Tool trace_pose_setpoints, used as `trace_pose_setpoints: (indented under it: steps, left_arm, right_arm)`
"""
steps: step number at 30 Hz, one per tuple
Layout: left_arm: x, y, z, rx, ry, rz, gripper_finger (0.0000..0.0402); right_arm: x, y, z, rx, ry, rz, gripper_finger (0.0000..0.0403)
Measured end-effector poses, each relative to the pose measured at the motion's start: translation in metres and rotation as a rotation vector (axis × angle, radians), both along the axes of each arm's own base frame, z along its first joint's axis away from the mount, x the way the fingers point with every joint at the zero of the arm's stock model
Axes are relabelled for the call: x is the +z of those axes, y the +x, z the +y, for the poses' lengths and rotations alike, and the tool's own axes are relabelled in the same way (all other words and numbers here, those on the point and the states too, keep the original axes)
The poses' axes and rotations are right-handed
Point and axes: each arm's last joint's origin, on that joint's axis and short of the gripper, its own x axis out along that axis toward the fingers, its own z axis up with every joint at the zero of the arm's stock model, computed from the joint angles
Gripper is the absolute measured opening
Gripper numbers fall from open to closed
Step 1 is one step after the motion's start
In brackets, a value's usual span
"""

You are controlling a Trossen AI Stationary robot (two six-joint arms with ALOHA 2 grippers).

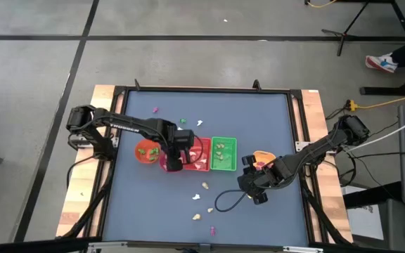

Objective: Sort Halloween decoration
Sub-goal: Put the yellow skull toy into the pink bowl, then put the white ghost toy into the red bin

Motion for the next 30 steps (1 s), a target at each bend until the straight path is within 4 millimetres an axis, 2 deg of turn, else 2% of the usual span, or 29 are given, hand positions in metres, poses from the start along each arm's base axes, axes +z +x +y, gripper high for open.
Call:
trace_pose_setpoints:
  steps: [7,15,25,30]
  left_arm:
    - [-0.013,-0.007,-0.014,-0.102,0.133,0.043,0.0088]
    - [-0.018,-0.009,-0.005,-0.060,0.205,0.046,0.0135]
    - [-0.017,-0.001,0.006,-0.026,0.114,-0.037,0.0138]
    - [-0.016,-0.001,0.009,-0.013,0.153,-0.033,0.0128]
  right_arm:
    - [0.000,0.000,0.000,0.000,0.000,0.000,0.0134]
    - [0.000,0.000,0.000,0.001,0.000,0.000,0.0134]
    - [0.000,0.000,0.000,0.002,0.000,0.000,0.0134]
    - [0.000,0.000,0.000,0.002,0.000,0.000,0.0134]
